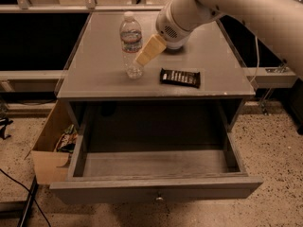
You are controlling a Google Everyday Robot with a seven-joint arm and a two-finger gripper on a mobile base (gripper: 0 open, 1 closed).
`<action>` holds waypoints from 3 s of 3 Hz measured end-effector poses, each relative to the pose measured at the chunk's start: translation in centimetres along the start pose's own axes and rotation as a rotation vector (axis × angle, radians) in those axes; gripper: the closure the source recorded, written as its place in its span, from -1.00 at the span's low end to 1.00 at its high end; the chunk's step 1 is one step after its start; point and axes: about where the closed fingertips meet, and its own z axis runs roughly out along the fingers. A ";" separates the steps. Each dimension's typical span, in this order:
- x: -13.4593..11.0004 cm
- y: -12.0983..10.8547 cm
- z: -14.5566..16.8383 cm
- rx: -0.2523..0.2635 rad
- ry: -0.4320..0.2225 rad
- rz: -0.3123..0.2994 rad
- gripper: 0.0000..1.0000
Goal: Place water bottle into top drawer
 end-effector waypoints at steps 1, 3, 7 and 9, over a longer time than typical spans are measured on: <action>-1.1 0.0 1.5 -0.016 -0.011 -0.001 -1.00; -3.0 1.1 3.5 -0.078 -0.034 -0.001 -1.00; -4.6 2.0 5.0 -0.113 -0.076 -0.016 0.62; -5.1 2.2 2.8 -0.118 -0.081 -0.026 1.00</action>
Offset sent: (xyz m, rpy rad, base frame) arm 0.0168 0.0487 -0.0056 0.0361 0.0394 0.0601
